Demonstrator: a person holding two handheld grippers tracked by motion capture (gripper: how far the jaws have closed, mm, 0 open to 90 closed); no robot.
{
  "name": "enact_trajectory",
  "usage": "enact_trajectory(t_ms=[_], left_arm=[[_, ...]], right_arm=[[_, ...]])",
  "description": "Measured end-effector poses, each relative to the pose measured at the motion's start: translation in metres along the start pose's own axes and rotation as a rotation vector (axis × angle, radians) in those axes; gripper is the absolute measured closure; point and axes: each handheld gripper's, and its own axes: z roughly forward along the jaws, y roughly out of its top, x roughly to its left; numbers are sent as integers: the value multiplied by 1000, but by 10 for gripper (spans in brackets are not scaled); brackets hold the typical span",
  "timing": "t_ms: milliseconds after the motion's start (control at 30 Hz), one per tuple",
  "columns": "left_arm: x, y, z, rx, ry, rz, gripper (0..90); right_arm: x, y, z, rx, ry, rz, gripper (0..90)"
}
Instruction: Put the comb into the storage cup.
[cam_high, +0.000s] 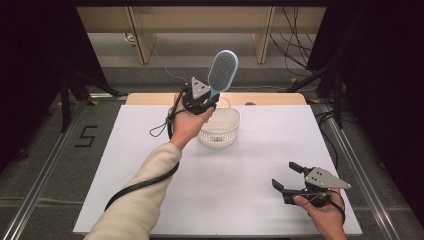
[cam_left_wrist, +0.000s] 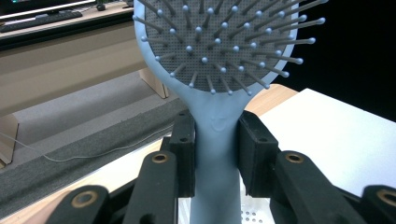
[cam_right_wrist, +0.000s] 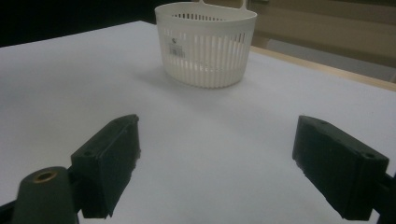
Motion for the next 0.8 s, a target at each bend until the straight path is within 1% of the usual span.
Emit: enact_trajectory(t_ms=[233,333,800], left_arm=[[1,2,0,-4,0,1,696],[1,2,0,-1,-1,9,696],[0,1,3,-3,-2,6,696]], right_arm=[[0,0,0,1,0,-1,158],[0,0,0,1,0,-1,158],[0,0,-1,4,-1,-3,157]])
